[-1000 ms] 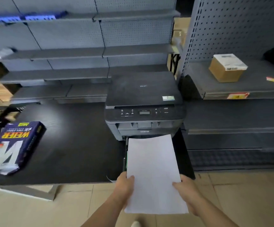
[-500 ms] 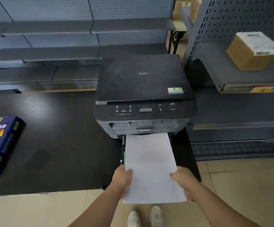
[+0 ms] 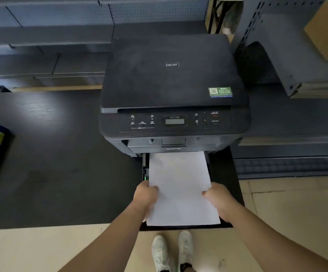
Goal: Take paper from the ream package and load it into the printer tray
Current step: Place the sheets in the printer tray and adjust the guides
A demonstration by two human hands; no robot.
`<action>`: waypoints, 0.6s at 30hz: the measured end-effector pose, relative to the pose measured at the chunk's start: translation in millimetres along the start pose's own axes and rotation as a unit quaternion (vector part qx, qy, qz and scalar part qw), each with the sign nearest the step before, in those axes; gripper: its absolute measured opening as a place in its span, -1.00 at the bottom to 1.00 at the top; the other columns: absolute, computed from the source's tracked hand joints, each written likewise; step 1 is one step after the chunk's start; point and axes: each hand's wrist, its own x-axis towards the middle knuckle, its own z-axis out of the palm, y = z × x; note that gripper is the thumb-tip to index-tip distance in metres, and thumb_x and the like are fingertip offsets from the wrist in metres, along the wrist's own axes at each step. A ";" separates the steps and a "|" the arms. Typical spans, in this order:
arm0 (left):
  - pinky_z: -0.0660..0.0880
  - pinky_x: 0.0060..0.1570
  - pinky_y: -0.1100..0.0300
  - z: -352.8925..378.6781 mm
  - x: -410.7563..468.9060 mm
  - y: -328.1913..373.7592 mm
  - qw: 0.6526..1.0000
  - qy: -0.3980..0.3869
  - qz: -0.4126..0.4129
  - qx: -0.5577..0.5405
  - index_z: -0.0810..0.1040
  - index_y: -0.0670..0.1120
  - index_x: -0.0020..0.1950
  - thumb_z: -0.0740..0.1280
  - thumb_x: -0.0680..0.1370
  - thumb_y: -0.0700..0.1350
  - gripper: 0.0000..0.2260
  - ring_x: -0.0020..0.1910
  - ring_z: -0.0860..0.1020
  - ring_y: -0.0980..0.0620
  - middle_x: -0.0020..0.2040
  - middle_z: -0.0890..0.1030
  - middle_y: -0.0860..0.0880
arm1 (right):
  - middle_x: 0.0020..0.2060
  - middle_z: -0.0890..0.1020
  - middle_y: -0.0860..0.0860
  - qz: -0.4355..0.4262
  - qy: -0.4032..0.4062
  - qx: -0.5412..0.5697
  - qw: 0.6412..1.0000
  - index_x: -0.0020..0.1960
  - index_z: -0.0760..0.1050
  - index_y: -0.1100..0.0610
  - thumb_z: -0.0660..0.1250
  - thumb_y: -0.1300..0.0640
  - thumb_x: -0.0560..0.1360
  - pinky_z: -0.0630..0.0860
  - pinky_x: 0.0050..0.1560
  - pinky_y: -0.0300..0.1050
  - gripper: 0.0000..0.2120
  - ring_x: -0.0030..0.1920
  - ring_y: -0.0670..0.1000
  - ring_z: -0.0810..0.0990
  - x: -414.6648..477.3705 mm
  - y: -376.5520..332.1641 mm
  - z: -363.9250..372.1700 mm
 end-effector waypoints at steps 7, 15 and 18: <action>0.54 -0.30 0.19 7.1 5.7 -7.8 0.998 0.048 0.020 -0.016 0.55 -0.14 0.03 0.16 0.53 -0.29 -0.80 -0.26 0.59 -0.05 -0.13 0.65 -0.09 | -0.03 0.66 0.05 -0.027 0.000 0.011 1.000 0.01 0.56 0.03 0.22 0.34 0.57 0.61 0.08 0.08 -0.76 0.00 0.13 0.64 6.0 -1.2 4.9; 0.48 -0.27 0.14 11.5 18.7 -1.2 0.996 0.079 0.042 0.009 0.54 -0.12 0.02 0.14 0.52 -0.26 -0.79 -0.26 0.52 -0.08 -0.11 0.64 -0.11 | 0.01 0.67 0.06 -0.024 0.007 0.023 0.999 0.06 0.59 0.12 0.26 0.34 0.55 0.58 0.20 0.14 -0.79 0.06 0.14 0.64 24.2 -4.9 8.1; 0.44 -0.32 0.21 13.3 23.4 3.1 0.995 0.088 0.053 0.021 0.53 -0.17 0.01 0.14 0.53 -0.26 -0.80 -0.32 0.49 -0.04 -0.16 0.61 -0.09 | 0.00 0.68 0.07 -0.029 0.010 0.027 0.999 0.06 0.62 0.14 0.27 0.32 0.54 0.58 0.21 0.16 -0.79 0.06 0.17 0.65 28.9 -10.0 8.7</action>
